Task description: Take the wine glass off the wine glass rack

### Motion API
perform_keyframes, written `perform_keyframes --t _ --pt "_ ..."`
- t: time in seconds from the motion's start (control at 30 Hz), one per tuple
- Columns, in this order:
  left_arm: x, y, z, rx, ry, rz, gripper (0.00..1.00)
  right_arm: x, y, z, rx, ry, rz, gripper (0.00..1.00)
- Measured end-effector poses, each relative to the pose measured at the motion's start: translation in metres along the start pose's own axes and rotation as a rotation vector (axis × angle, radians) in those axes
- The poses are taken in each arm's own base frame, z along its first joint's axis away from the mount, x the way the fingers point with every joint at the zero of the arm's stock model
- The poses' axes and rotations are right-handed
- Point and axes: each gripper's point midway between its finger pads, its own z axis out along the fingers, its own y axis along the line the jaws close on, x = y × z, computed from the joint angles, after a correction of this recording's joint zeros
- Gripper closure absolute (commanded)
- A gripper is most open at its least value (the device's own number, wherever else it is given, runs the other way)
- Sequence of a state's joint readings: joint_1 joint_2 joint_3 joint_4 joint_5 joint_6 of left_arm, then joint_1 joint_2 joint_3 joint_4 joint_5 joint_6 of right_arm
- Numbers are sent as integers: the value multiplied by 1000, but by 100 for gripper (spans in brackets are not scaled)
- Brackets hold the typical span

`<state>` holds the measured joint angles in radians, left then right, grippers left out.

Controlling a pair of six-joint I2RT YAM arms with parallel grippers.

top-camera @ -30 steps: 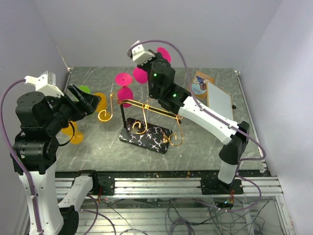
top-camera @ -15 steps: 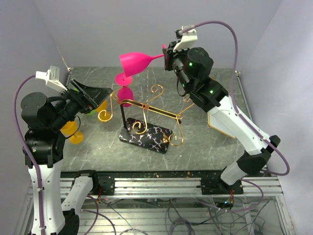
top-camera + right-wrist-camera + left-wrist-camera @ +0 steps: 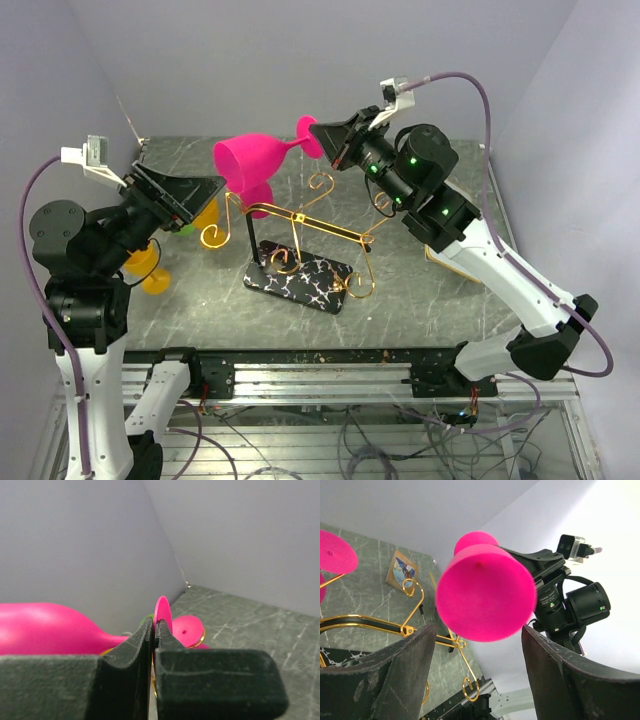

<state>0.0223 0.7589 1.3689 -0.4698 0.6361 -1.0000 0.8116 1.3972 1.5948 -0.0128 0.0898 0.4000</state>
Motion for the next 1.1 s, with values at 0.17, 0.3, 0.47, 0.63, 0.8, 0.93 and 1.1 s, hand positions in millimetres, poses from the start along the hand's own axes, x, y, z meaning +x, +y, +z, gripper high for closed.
perform_keyframes --t 0.17,0.3,0.47,0.63,0.8,0.93,1.1 --pt "5 9 -1 -43 16 -25 19 -8 13 -1 -59 -25 42 100" --pt "7 13 -1 -63 26 -40 29 -8 19 -3 -91 -27 62 100" --pt "7 16 1 -68 31 -48 42 -5 24 -6 -125 -24 78 100" --pt "11 27 6 -98 56 -63 55 -8 31 -5 -163 -38 75 100" --pt "14 30 6 -108 72 -62 81 -8 35 -3 -192 -45 72 100" --pt "14 30 6 -105 76 -62 93 -3 36 1 -205 -36 69 100" --pt "13 28 4 -119 75 -48 93 3 35 3 -216 -22 32 57"
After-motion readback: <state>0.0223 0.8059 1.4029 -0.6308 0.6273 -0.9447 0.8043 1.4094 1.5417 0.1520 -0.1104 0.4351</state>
